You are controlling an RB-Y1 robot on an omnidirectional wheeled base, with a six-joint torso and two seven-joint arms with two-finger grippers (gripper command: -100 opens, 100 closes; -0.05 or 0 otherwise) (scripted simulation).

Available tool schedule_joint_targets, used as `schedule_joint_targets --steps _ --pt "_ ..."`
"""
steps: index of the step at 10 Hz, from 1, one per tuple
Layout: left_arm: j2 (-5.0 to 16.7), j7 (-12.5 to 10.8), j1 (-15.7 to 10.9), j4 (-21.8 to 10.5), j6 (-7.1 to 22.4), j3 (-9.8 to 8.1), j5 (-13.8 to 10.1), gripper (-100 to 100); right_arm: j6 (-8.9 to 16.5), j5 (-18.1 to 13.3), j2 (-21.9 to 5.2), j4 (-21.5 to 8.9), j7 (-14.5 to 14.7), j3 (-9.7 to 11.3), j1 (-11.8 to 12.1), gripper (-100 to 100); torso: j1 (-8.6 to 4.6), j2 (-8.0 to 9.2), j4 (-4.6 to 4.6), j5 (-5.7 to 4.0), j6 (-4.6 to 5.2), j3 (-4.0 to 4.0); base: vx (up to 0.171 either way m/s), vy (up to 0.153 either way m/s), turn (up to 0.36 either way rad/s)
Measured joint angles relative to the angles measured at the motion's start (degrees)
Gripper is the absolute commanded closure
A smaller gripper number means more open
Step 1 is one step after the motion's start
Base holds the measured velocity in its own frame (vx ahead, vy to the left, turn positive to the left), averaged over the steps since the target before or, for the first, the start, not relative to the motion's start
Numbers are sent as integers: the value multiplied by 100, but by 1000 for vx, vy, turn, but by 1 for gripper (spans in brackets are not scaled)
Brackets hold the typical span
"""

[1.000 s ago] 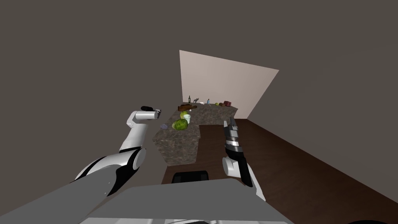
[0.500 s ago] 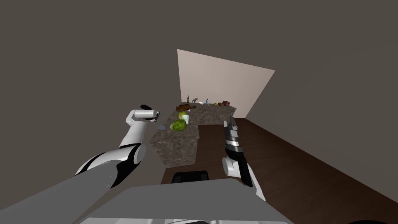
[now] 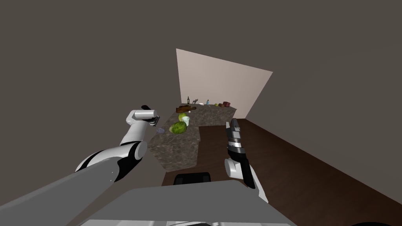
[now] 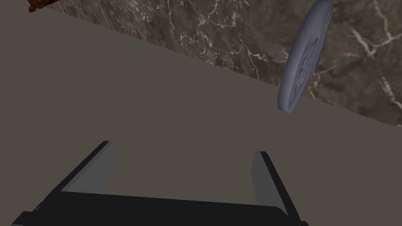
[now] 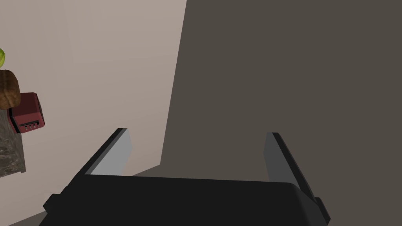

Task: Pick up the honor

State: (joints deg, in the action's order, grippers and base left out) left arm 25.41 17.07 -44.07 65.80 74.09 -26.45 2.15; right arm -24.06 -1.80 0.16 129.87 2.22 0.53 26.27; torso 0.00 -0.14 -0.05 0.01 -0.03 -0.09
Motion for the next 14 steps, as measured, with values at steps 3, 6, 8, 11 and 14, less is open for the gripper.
schedule_joint_targets --steps 3,6,8,11,14 --pt "33 12 -16 -145 428 -98 32 -100 0 0 0 0 0 0 0 0 1 6 1 1 -1 3 26 4 -39" --pt "141 37 -156 -596 784 -209 74 -100 0 0 0 0 0 0 0 0 4 3 1 1 -3 1 38 9 -67" --pt "197 39 -230 -831 1050 -277 118 -100 0 0 0 0 0 0 0 0 3 1 0 1 -3 0 37 10 -51" --pt "282 66 -258 -1102 1504 -398 161 -100 0 0 0 0 0 0 0 0 4 1 0 1 -2 1 43 11 -73" --pt "361 74 -287 -1452 1876 -504 220 -100 0 0 0 0 0 0 0 0 5 1 0 2 -3 0 42 17 -50"
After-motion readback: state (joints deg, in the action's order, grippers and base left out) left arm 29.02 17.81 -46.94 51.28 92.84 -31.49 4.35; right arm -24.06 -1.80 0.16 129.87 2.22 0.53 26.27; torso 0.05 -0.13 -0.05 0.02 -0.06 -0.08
